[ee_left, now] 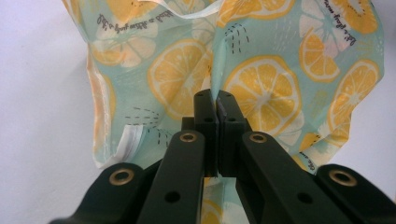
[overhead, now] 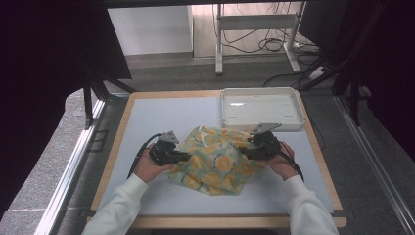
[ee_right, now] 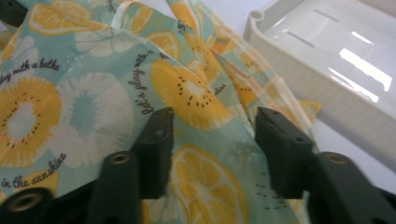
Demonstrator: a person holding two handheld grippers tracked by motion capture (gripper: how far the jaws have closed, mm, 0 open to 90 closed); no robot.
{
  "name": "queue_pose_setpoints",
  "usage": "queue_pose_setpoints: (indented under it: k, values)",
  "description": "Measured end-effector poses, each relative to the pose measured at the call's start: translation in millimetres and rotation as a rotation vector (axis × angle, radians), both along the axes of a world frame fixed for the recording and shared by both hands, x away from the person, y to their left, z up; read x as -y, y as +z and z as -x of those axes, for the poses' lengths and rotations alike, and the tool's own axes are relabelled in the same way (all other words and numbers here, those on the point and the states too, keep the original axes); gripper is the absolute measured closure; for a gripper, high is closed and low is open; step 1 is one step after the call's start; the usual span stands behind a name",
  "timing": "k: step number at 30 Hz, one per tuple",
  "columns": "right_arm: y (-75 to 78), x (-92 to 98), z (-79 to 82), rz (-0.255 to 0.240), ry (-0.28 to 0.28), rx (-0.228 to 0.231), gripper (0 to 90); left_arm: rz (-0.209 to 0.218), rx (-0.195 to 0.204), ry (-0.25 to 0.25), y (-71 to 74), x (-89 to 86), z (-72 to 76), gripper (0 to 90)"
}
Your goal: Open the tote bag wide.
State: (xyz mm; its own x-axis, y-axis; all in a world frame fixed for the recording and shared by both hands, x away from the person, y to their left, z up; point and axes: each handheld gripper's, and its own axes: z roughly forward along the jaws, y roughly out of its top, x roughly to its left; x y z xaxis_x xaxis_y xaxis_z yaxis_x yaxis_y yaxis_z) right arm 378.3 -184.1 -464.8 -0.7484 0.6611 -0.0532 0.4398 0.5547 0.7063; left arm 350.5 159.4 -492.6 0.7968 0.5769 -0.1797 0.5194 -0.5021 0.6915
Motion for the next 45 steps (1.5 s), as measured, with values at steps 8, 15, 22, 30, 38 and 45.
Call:
queue_pose_setpoints:
  k: [8,15,22,30,38,45]
  values:
    - [-3.5,0.5,-2.0,-0.001,0.009,-0.034,79.7,0.003,-0.001,0.002,0.0,-0.4,0.0,90.0]
    - [-1.3,0.6,-0.4,-0.019,0.012,-0.022,86.2,0.004,0.006,0.006,0.9,-1.6,0.2,90.0]
    - [3.3,4.3,2.6,-0.072,0.013,0.004,88.1,0.019,0.011,0.028,2.9,-5.8,0.7,90.0]
    - [9.3,7.2,11.7,-0.126,0.028,0.028,88.5,0.046,0.034,0.032,7.6,-11.9,8.5,90.0]
    - [20.6,13.5,29.7,-0.182,0.056,0.060,88.5,0.065,0.078,0.023,16.9,-14.9,21.1,90.0]
    - [23.6,16.0,40.7,-0.199,0.077,0.063,88.5,0.074,0.095,0.017,20.2,-15.5,28.5,90.0]
